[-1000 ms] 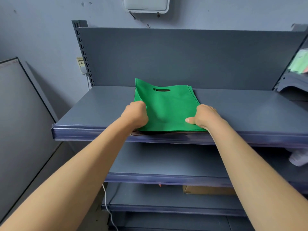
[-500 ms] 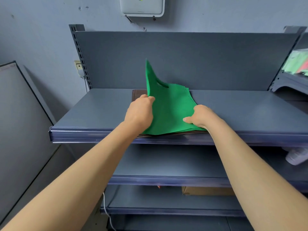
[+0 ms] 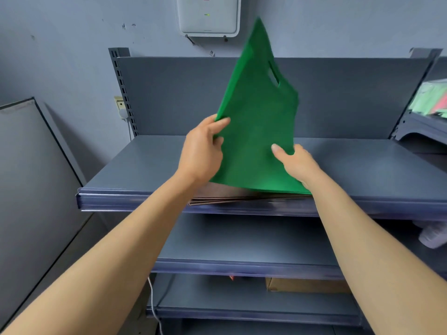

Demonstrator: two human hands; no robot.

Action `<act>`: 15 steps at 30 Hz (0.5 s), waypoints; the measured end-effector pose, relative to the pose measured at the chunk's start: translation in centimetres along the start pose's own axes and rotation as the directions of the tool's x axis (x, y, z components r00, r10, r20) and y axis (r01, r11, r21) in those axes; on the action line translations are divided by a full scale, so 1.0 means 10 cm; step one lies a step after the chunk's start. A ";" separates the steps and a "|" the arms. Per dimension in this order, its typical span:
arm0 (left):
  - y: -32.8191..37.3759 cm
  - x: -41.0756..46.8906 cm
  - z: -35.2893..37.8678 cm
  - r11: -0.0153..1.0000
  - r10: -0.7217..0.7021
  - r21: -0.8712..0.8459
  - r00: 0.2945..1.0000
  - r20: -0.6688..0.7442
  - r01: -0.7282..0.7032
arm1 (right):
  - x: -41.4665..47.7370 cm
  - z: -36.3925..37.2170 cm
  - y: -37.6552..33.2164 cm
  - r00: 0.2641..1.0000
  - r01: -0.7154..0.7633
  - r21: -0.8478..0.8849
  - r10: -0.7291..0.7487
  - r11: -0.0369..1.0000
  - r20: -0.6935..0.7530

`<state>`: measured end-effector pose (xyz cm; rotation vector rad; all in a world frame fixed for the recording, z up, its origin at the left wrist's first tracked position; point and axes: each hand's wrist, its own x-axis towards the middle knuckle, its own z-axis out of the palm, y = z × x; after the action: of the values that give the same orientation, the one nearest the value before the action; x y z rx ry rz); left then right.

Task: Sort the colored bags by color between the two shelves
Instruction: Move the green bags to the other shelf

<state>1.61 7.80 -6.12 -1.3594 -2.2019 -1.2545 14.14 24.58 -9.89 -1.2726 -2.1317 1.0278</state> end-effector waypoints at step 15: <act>-0.24 -0.20 -0.34 0.934 -0.197 0.272 0.968 -0.156 0.234 | -0.27 0.05 -0.58 0.900 0.361 -0.138 -0.383 0.922 -0.205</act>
<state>0.04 3.53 -6.62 -0.9230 -2.3796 -1.0010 11.89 20.28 -5.64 -0.9169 -2.1501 0.5919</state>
